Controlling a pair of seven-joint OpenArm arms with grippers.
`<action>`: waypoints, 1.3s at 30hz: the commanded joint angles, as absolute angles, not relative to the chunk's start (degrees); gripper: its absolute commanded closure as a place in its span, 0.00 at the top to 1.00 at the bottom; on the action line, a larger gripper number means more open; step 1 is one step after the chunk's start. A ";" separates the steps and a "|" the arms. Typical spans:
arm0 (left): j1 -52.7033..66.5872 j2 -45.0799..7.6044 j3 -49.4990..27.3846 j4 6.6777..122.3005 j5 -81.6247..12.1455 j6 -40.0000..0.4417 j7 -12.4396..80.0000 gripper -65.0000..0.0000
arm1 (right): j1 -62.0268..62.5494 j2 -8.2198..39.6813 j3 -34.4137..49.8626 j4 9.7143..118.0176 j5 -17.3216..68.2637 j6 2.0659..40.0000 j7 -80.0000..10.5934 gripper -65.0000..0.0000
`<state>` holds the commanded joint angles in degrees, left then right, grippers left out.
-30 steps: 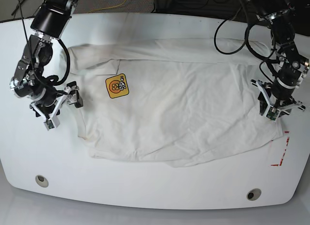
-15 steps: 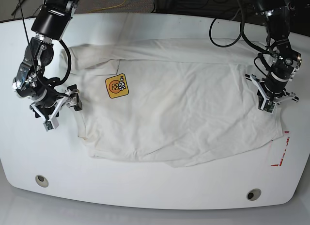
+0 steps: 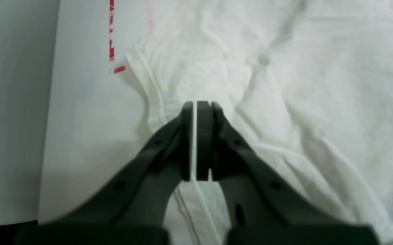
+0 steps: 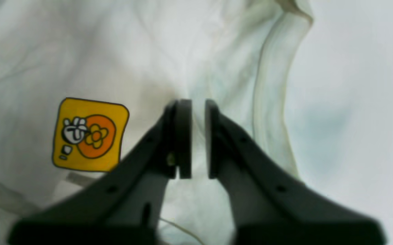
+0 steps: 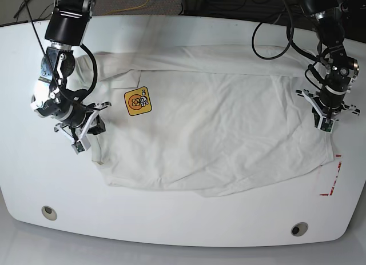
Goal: Layout the t-shirt on the table in an organized manner, then fold the t-shirt properly
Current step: 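Lower both grippers onto the shirt near the yellow patch and grasp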
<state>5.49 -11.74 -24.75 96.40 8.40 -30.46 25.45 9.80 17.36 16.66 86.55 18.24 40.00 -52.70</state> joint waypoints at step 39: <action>5.58 -12.44 -10.86 80.75 19.91 -35.21 25.80 0.00 | -11.12 19.38 21.23 86.02 8.57 40.00 -42.24 0.00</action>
